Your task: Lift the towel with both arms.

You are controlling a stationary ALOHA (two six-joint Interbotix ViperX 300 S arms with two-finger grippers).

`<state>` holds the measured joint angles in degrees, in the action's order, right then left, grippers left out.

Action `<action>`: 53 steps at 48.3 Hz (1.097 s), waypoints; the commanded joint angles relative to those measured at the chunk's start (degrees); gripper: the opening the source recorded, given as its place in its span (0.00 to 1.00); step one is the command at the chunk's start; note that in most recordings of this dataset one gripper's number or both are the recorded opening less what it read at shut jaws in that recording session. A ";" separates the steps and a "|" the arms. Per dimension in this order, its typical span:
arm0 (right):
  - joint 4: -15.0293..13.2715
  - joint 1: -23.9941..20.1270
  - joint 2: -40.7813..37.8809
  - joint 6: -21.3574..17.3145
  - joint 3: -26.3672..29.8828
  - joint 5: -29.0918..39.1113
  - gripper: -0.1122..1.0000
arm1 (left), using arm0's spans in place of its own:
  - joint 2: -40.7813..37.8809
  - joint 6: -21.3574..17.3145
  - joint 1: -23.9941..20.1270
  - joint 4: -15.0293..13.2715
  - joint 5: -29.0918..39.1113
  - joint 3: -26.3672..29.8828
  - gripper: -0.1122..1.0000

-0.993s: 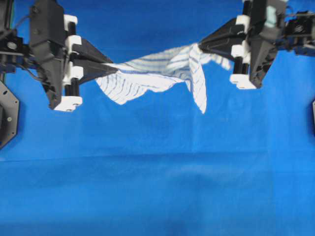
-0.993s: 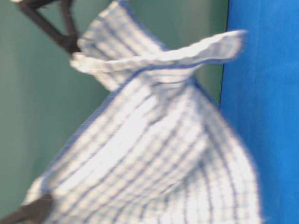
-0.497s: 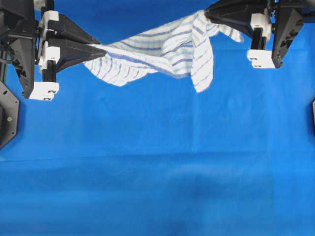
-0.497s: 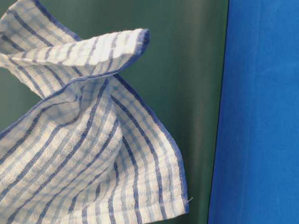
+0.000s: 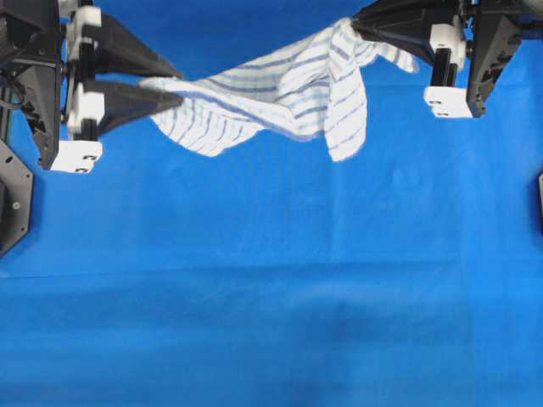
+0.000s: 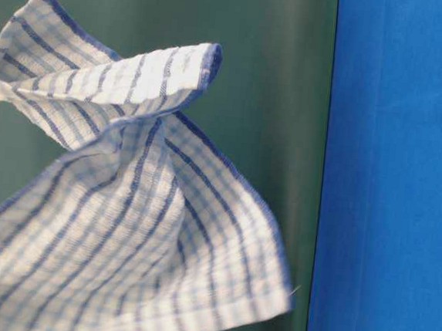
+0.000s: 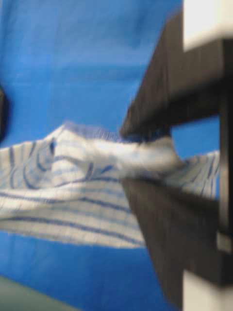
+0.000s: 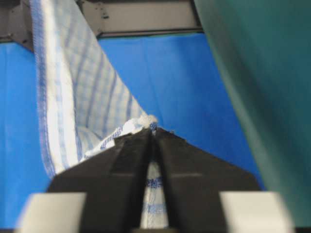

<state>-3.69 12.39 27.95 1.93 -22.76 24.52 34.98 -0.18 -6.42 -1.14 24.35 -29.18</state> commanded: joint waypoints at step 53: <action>0.09 -2.64 -9.40 -7.73 -19.42 -14.50 0.69 | -12.74 -0.70 -0.18 0.09 -23.38 -18.90 0.93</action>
<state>-3.69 10.46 19.60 -5.27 -41.84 11.78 23.99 -0.79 -6.50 -1.14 2.72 -48.08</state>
